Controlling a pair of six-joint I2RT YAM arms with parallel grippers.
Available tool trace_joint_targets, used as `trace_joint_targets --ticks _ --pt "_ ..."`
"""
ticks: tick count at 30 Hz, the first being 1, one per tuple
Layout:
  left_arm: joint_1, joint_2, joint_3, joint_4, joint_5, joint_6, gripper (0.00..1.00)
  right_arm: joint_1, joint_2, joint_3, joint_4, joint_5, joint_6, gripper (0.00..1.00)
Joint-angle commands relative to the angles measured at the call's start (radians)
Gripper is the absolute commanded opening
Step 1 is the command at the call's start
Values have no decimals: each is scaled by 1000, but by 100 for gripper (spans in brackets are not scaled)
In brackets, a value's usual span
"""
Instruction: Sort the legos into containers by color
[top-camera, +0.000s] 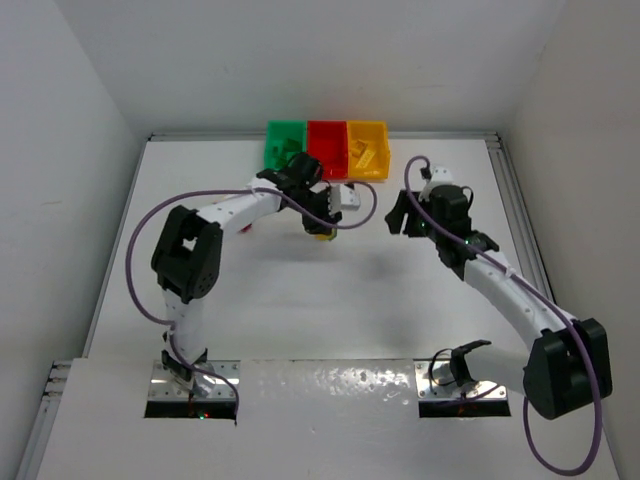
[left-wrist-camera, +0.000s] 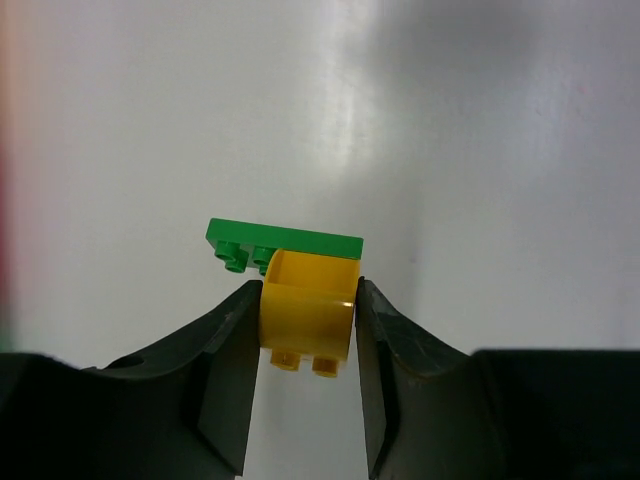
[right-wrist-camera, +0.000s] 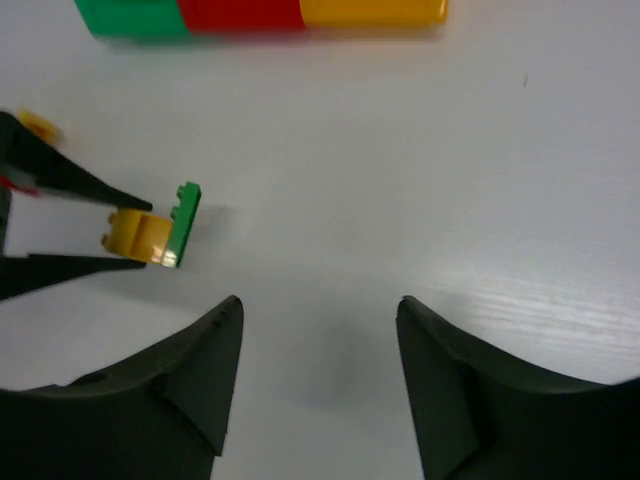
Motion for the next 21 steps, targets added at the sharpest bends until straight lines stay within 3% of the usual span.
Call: trace_joint_targets --ticks 1,4,8,13,21 --pt "31 -235 -47 172 -7 -180 0 3 25 189 -10 32 270 58" --pt "30 -485 -293 345 28 -18 0 48 85 257 28 -28 394 52" --pt "18 -642 -574 553 33 119 0 174 147 301 34 41 367 56" --pt "8 -637 -572 526 63 162 0 230 197 314 157 -5 417 59" --pt "8 -636 -572 539 68 164 0 236 203 288 134 1 421 57"
